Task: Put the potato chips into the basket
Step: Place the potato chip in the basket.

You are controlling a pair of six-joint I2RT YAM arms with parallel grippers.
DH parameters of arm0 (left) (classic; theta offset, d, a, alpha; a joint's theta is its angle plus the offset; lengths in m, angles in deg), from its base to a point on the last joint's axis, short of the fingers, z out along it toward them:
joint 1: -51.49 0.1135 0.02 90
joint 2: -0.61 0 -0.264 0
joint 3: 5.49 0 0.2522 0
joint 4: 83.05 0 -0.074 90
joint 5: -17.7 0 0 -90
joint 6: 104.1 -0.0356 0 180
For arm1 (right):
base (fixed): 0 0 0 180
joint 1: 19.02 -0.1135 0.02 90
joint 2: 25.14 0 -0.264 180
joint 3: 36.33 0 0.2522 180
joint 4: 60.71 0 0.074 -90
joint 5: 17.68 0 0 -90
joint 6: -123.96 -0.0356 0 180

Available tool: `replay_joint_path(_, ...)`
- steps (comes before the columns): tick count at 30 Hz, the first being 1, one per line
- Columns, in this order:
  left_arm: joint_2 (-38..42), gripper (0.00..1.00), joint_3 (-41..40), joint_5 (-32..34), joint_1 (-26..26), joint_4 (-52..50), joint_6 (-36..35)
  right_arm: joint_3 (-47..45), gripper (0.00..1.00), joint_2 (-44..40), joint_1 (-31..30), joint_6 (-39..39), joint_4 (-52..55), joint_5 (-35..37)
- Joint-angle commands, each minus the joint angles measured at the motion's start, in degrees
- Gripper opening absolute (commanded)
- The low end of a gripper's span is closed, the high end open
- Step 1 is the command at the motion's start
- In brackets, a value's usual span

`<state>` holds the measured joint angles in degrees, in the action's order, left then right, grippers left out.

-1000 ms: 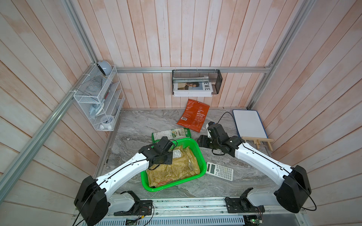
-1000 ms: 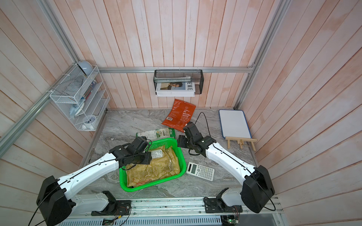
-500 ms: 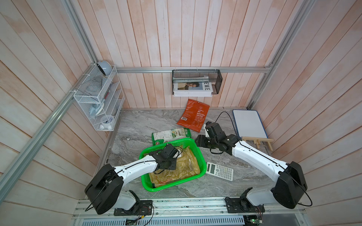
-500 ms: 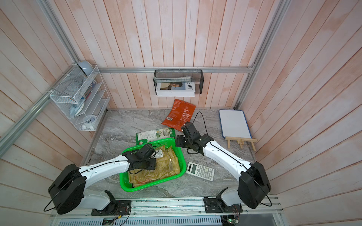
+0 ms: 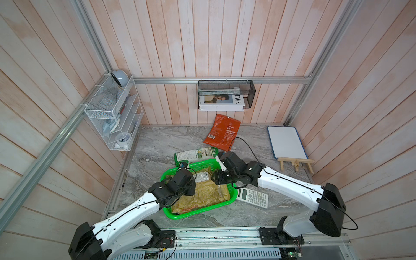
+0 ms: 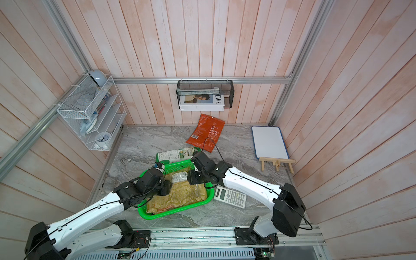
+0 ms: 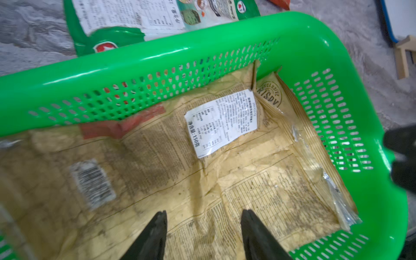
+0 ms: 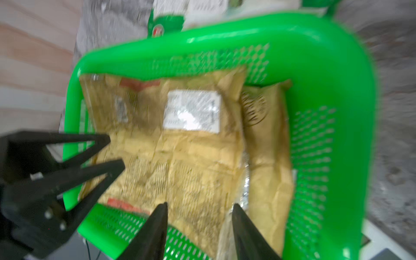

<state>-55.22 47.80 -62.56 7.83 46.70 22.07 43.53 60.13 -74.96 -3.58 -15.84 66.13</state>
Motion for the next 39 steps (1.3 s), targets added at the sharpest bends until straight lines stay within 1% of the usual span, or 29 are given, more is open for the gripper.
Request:
replay_joint_path(1,1.3,0.58,-3.5,3.7,0.8,-4.5,6.3,2.3,0.48,4.5,-3.4,1.8,3.8,-2.7)
replay_joint_path(3,-0.1,0.58,-4.7,4.0,2.4,-6.1,11.5,4.3,0.48,8.1,-3.6,3.2,6.4,-3.8)
replay_joint_path(5,-1.6,0.58,-6.5,3.3,3.7,-7.2,16.1,7.1,0.48,11.5,-3.4,5.4,11.4,-3.2)
replay_joint_path(6,-2.3,0.58,-7.7,2.7,4.2,-6.8,17.6,9.1,0.48,13.7,-3.0,7.2,15.1,-3.1)
replay_joint_path(8,-2.9,0.58,-9.7,2.2,4.6,-5.8,19.4,10.5,0.48,17.2,-2.4,8.2,19.9,-2.6)
replay_joint_path(11,-3.6,0.58,-10.9,2.6,6.0,-5.9,20.0,9.7,0.49,20.0,-1.3,8.0,21.6,-3.4)
replay_joint_path(13,-3.5,0.58,-11.0,3.1,6.8,-6.1,19.7,9.6,0.49,19.5,-0.8,7.8,20.9,-3.8)
replay_joint_path(16,-2.2,0.58,-9.5,3.5,7.0,-5.3,18.8,12.3,0.49,16.8,-0.6,8.8,20.8,-1.7)
replay_joint_path(19,0.6,0.58,-7.1,3.8,7.1,-2.7,16.0,18.2,0.5,14.6,1.0,10.7,22.7,1.9)
replay_joint_path(22,4.0,0.58,-4.1,5.6,7.1,-0.5,12.3,22.4,0.54,12.9,5.3,10.6,22.6,6.2)
replay_joint_path(24,6.0,0.58,-2.4,6.1,7.1,2.6,8.9,21.8,0.58,11.9,9.4,7.0,18.2,9.9)
replay_joint_path(26,7.1,0.58,-1.0,6.2,7.1,5.6,5.1,19.6,0.62,11.3,13.7,6.5,11.0,10.0)
replay_joint_path(28,7.3,0.58,0.5,6.6,7.1,7.9,0.7,19.6,0.65,11.8,18.1,6.4,5.9,9.0)
replay_joint_path(31,6.8,0.58,2.2,7.3,7.1,10.2,-6.1,23.7,0.69,16.2,22.5,9.4,3.5,10.4)
replay_joint_path(33,6.5,0.58,2.3,8.0,7.1,12.6,-10.2,30.2,0.72,21.6,24.5,12.7,5.7,12.8)
replay_joint_path(36,5.7,0.58,1.5,9.7,7.1,17.0,-15.1,41.7,0.74,31.2,27.2,15.6,11.1,14.1)
replay_joint_path(37,5.5,0.6,1.2,10.5,7.2,18.5,-16.1,45.1,0.74,33.8,27.7,16.2,12.5,14.0)
replay_joint_path(39,4.2,0.67,0.6,12.6,7.3,21.8,-17.7,53.0,0.74,40.7,28.6,17.9,15.1,14.1)
